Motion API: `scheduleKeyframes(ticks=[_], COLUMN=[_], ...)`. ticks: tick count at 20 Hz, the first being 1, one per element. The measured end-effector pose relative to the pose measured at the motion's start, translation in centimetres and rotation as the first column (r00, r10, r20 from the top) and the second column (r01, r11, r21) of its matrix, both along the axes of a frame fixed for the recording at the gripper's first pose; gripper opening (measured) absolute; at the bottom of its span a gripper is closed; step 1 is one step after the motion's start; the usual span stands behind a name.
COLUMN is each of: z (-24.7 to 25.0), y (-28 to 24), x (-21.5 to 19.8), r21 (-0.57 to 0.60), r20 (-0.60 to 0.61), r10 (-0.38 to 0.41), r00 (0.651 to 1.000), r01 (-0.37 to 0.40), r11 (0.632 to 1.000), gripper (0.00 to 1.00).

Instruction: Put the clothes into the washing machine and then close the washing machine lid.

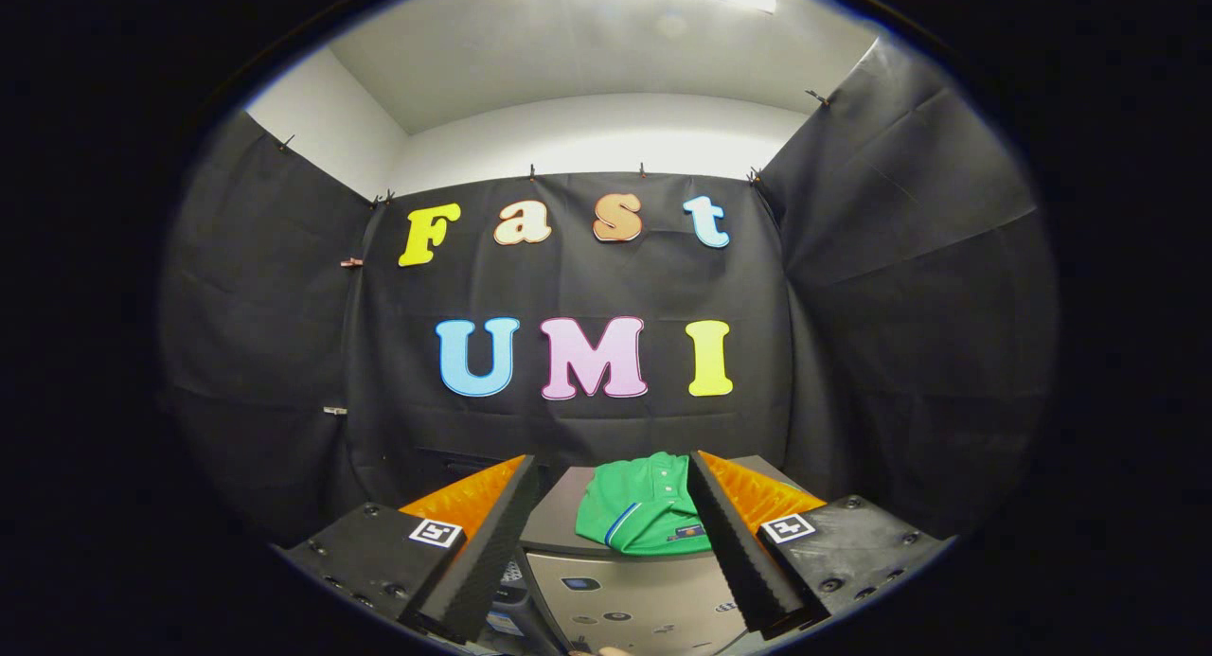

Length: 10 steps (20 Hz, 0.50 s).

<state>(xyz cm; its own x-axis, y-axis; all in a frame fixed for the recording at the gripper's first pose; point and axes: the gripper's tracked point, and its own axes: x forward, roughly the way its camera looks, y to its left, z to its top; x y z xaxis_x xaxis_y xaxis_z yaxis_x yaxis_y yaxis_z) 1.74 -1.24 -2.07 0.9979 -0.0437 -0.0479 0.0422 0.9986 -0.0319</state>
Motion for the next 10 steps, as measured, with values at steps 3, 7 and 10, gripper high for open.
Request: scheduleKeyframes(ticks=[3, 7, 10], z=[0.0, 0.4, 0.9], y=[-0.3, -0.6, -0.7], x=[0.3, 1.1, 2.5], r21=[0.005, 0.007, 0.0], r20=[-0.001, 0.001, -0.007], r10=[-0.006, -0.013, -0.011], r00=[1.0, 1.0, 1.0], r01=[0.006, 0.013, 0.011], r11=[1.0, 1.0, 1.0], gripper=[0.99, 0.98, 0.99])
